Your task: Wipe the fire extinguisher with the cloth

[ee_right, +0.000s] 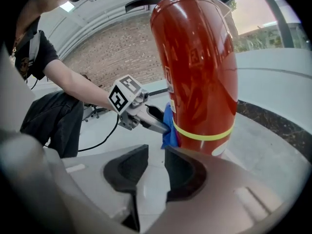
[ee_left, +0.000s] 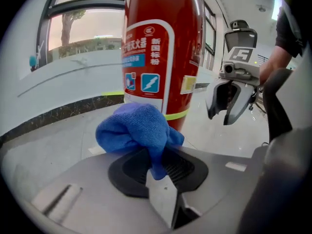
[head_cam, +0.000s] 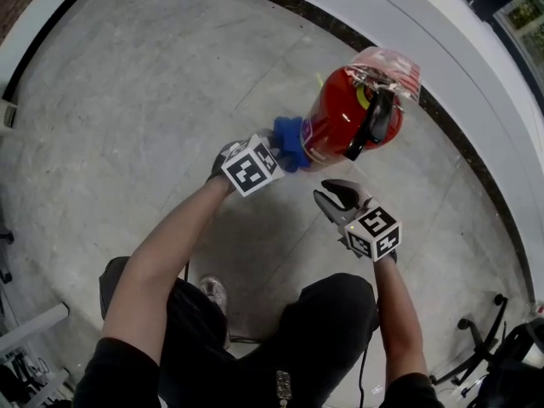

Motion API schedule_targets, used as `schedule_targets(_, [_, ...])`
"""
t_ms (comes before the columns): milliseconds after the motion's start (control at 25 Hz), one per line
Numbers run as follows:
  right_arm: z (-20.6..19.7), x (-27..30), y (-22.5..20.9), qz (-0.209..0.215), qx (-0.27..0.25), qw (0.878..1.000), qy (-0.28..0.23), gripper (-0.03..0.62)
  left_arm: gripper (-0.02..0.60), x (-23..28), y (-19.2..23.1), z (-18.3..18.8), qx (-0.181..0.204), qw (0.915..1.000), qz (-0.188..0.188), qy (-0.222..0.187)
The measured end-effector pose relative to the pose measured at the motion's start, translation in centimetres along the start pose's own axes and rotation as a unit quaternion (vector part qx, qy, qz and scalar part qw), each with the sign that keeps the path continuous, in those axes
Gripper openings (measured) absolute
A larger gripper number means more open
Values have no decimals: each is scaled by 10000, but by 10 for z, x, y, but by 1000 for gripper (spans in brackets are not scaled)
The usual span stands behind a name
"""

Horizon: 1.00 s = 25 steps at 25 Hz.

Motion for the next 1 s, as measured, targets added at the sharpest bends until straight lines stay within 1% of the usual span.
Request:
schedule_targets(120, [-3,4,-3,-69,-66,9998,-169,120,75,1,-20,5,36,9998,-198,21])
schedule_targets(240, [0,2,-5,-6,271,9985,-480,166,77,3,-37,11,107,9993,-350,25])
schedule_targets(360, [5,-3,-7,222,610,9952,-728,207,77,4,-55,24,136,9987,-465,-165])
schedule_targets(400, [6,-4,-10,247,686,9944,-769,210,77,6,-62,27,103,9984,-518,-201])
schedule_targets(520, [5,-2,-17,251,879,9933,-707,211,77,16,-81,40,88,9972,-686,-292])
schedule_targets(600, [2,-2,-21,276,996,9931,-561,210,78,23,-89,51,2,9969,-704,-359])
schedule_targets(680, [-1,-5,-26,267,999,9937,-442,119,91,30,-93,54,-202,9972,-651,-316])
schedule_targets(720, [-3,-5,-28,251,947,9945,-378,90,101,32,-94,54,-250,9973,-627,-291])
schedule_targets(760, [-4,-6,-31,218,863,9956,-296,75,112,33,-94,55,-227,9975,-613,-274])
schedule_targets(840, [-6,-6,-40,49,679,9976,-125,67,133,35,-95,54,-104,9978,-611,-227])
schedule_targets(1000, [0,-10,-75,-547,704,9960,-118,60,129,32,-97,51,-44,9978,-630,-218])
Point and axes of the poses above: the fingertips, and each gripper's own axes: x forward along the fingers, y to its left, z out of its top, the point moved 4 cm from there along -x, backward along the fingers, and after that the axes turned 13 degrees about x, right-handed, at the moved point
